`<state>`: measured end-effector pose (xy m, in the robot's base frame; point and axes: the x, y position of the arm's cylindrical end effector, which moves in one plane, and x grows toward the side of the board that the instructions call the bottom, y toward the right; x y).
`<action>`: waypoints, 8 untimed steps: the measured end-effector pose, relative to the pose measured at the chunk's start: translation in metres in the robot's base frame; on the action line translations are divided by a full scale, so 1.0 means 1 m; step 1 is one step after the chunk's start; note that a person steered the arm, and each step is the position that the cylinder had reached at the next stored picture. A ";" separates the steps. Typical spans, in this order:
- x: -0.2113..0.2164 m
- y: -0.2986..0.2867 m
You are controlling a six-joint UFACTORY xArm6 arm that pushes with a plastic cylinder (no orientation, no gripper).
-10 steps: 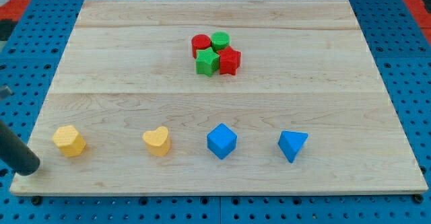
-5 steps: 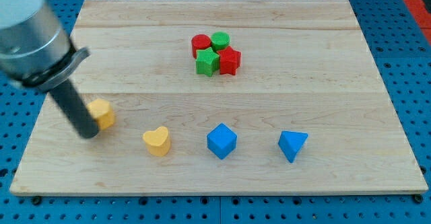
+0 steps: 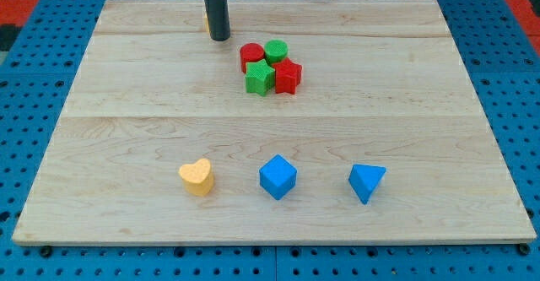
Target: Push the yellow hexagon towards the top right
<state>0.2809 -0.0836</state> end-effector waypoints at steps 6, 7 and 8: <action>-0.052 0.024; -0.050 0.008; -0.040 0.026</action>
<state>0.2412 -0.0581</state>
